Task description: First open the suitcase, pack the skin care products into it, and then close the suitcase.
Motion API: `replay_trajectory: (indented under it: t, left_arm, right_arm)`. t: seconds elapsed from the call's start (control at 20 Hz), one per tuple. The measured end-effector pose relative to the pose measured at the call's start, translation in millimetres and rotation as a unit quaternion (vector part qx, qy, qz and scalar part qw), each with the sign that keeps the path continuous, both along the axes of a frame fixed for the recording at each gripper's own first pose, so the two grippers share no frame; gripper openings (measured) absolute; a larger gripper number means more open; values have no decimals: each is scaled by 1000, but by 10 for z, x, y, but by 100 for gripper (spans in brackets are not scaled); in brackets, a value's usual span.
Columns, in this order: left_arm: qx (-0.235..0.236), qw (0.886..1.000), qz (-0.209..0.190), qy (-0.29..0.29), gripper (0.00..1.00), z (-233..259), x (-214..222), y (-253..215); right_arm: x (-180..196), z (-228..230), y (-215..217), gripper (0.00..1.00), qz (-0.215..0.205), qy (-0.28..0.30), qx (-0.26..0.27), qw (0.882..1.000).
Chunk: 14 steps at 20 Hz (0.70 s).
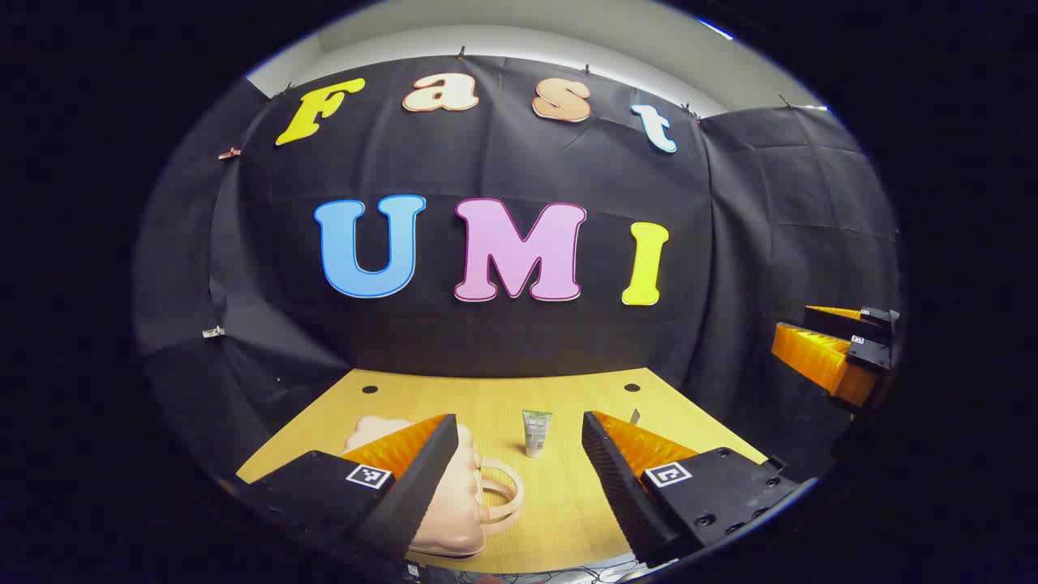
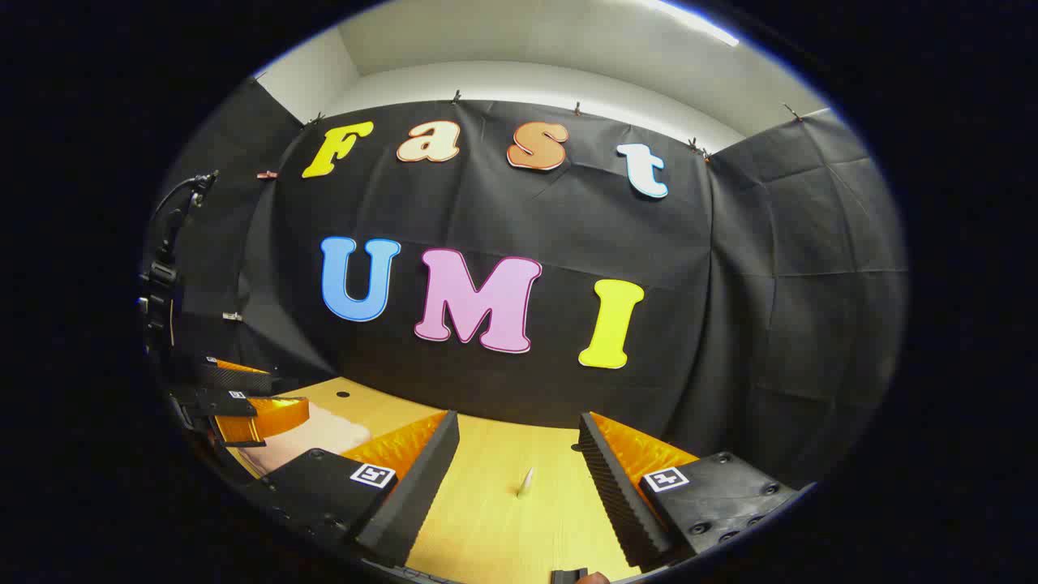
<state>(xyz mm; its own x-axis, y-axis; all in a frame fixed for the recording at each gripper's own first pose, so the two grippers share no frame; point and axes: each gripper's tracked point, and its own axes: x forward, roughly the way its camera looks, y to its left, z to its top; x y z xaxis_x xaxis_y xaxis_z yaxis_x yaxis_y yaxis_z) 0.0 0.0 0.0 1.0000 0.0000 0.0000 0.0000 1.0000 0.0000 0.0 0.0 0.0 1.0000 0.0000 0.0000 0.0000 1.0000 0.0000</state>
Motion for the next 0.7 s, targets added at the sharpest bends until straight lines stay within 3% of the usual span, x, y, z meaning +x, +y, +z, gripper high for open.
replay_trajectory:
  t: [0.3, 0.7]
  left_arm:
    - [23, 998, 2, -57, 97, 267, -71, 53]
    - [28, 997, 9, -73, 97, 284, -119, 159]
  right_arm:
    - [-17, 28, -25, 94, -17, -12, -13, 1000]
    - [57, 8, 159, 94, -10, -11, -6, 1000]
